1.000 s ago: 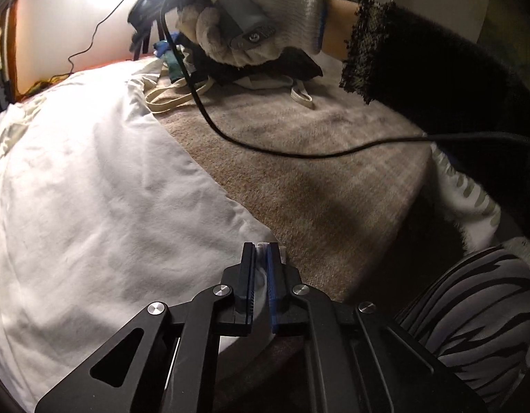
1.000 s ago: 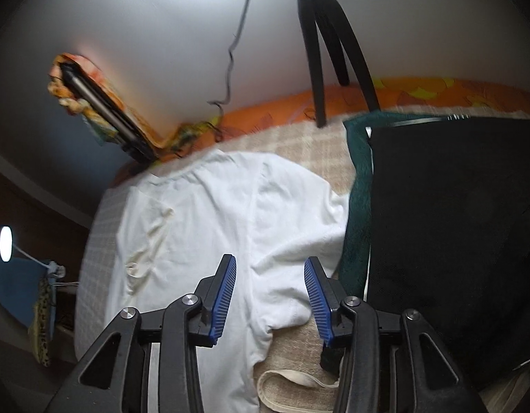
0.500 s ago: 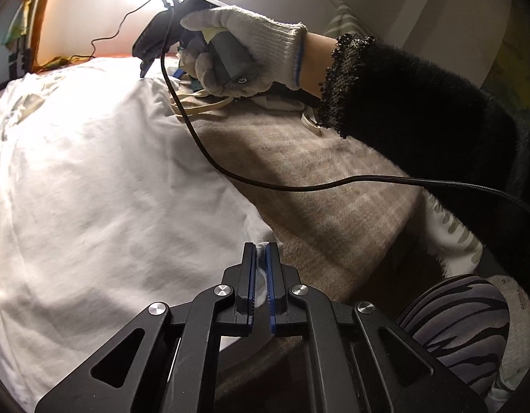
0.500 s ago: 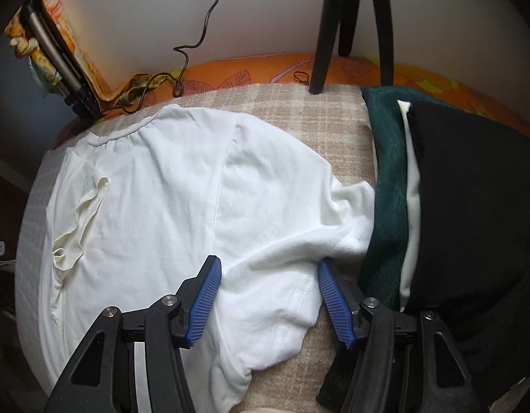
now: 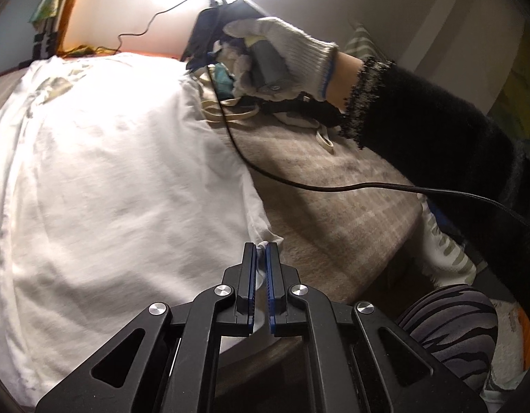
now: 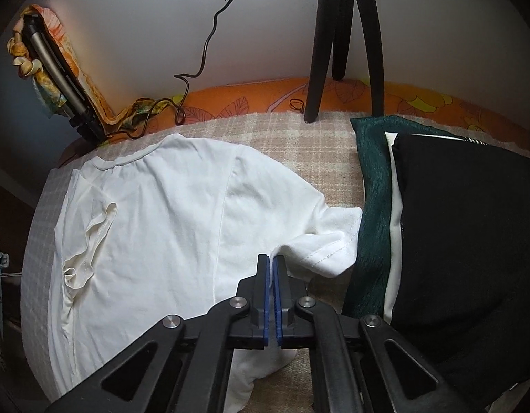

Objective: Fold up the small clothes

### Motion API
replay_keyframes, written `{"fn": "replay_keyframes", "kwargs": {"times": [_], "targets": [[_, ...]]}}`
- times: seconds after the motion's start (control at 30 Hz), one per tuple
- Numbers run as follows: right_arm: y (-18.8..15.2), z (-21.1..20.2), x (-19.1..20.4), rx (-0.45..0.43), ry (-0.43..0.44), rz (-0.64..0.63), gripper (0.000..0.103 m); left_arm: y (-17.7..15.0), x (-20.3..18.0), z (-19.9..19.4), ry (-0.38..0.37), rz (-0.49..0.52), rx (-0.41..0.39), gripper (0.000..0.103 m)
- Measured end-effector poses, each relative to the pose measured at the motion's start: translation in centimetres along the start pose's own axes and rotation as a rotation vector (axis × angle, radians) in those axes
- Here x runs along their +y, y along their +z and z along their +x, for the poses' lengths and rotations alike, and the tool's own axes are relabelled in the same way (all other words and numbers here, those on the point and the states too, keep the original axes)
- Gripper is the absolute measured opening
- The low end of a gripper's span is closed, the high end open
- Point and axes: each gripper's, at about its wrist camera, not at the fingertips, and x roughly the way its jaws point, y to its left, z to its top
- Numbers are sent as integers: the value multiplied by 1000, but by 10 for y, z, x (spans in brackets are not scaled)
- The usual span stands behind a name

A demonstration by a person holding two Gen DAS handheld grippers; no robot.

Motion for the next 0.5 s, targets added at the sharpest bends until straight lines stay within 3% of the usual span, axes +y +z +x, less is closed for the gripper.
{"fn": "replay_keyframes", "kwargs": {"times": [0.5], "targets": [[19, -31, 60, -46, -61, -86, 0, -11, 23, -28, -1, -82, -63, 3]]}}
